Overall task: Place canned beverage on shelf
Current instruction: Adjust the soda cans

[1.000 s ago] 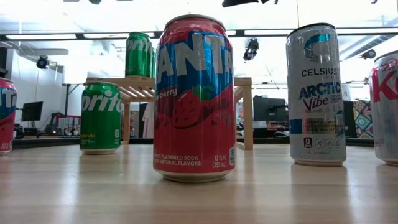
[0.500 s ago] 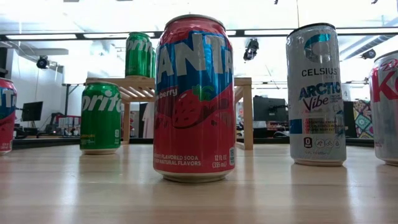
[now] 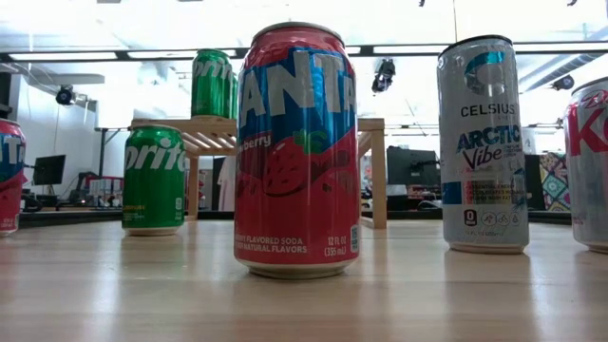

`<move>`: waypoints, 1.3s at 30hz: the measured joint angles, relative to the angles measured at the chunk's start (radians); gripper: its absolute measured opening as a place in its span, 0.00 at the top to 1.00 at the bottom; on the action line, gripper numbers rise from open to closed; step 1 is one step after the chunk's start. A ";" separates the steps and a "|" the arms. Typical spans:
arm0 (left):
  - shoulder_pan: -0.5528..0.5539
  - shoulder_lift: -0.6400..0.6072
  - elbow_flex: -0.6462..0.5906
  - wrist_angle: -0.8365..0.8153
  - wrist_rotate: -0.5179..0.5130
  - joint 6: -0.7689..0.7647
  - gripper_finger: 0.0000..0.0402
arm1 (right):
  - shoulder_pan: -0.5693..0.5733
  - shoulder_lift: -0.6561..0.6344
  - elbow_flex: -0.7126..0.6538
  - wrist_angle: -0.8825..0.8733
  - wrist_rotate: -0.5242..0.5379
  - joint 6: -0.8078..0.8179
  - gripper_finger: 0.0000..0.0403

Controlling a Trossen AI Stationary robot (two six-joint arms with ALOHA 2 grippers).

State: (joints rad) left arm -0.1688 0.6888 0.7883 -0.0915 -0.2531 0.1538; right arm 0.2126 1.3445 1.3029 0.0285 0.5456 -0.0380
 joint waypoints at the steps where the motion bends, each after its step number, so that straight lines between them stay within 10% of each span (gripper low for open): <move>1: -0.001 -0.004 -0.003 -0.008 0.000 0.009 1.00 | -0.005 0.000 0.000 0.020 -0.004 0.000 0.33; 19: 0.000 -0.171 -0.162 0.043 0.000 0.028 1.00 | -0.123 0.179 0.122 0.161 -0.038 0.030 0.96; 39: 0.000 -0.244 -0.174 -0.017 0.001 0.015 1.00 | -0.240 0.336 0.223 0.147 0.031 0.072 0.98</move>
State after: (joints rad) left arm -0.1684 0.4450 0.6144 -0.1081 -0.2523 0.1685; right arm -0.0272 1.6810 1.5262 0.1756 0.5766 0.0338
